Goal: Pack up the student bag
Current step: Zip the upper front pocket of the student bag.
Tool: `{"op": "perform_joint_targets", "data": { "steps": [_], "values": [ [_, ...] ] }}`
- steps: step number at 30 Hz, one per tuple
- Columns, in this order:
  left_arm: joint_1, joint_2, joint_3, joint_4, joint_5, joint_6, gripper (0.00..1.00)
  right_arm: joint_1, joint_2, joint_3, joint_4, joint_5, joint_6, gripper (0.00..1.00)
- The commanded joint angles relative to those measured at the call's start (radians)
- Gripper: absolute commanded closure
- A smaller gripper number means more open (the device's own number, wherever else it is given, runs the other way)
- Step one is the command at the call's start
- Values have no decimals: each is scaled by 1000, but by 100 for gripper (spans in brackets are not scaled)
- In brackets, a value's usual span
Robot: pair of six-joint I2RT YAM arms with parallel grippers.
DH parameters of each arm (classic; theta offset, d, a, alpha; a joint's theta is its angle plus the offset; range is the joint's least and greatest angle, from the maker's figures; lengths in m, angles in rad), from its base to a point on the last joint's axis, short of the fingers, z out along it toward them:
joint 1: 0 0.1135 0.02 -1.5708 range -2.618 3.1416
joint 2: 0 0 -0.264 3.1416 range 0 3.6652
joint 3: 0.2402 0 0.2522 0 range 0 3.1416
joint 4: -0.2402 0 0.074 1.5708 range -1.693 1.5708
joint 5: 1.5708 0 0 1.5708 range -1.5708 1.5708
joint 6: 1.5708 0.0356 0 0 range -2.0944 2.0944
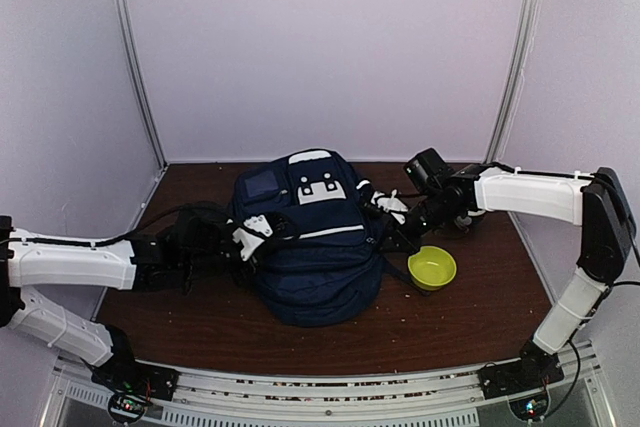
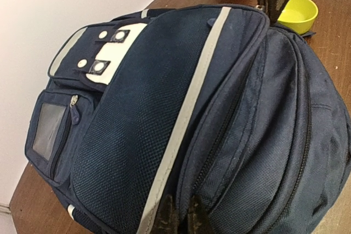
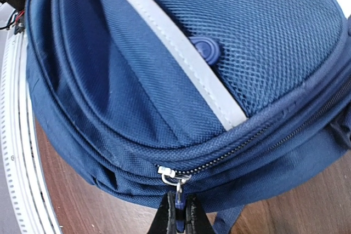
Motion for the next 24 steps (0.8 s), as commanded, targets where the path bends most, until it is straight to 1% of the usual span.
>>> {"op": "perform_joint_targets", "data": {
  "steps": [1,5,7,8,9,10,14,17,19,21,22,24],
  "values": [
    [70,-91,-37,-136,-261,-91,100,24,-5,15,-49,38,28,100],
    [100,-121,-43,-160,-313,-118,100,92,-21,28,-29,-2,59,100],
    [111,-124,-23,-193,-294,-129,96,125,-18,49,-27,-13,73,100],
    [110,-130,-14,-207,-273,-130,89,138,-14,62,-28,-19,79,100],
    [110,-138,-5,-225,-248,-132,77,150,-9,73,-27,-29,87,100],
    [106,-152,3,-237,-221,-132,70,154,-3,81,-23,-42,97,100],
    [56,-242,14,-277,-151,-83,55,154,13,100,-10,-65,122,100],
    [34,-273,30,-271,-35,-33,48,154,16,99,-8,-68,117,100],
    [27,-228,63,-245,35,-10,47,154,19,95,-3,-73,118,100],
    [8,-136,118,-223,84,16,47,154,25,95,-5,-80,122,100],
    [-13,-60,155,-218,91,33,47,153,27,94,-6,-82,122,100],
    [-41,41,218,-193,92,68,47,152,28,93,-9,-82,121,100]
  ]
}}
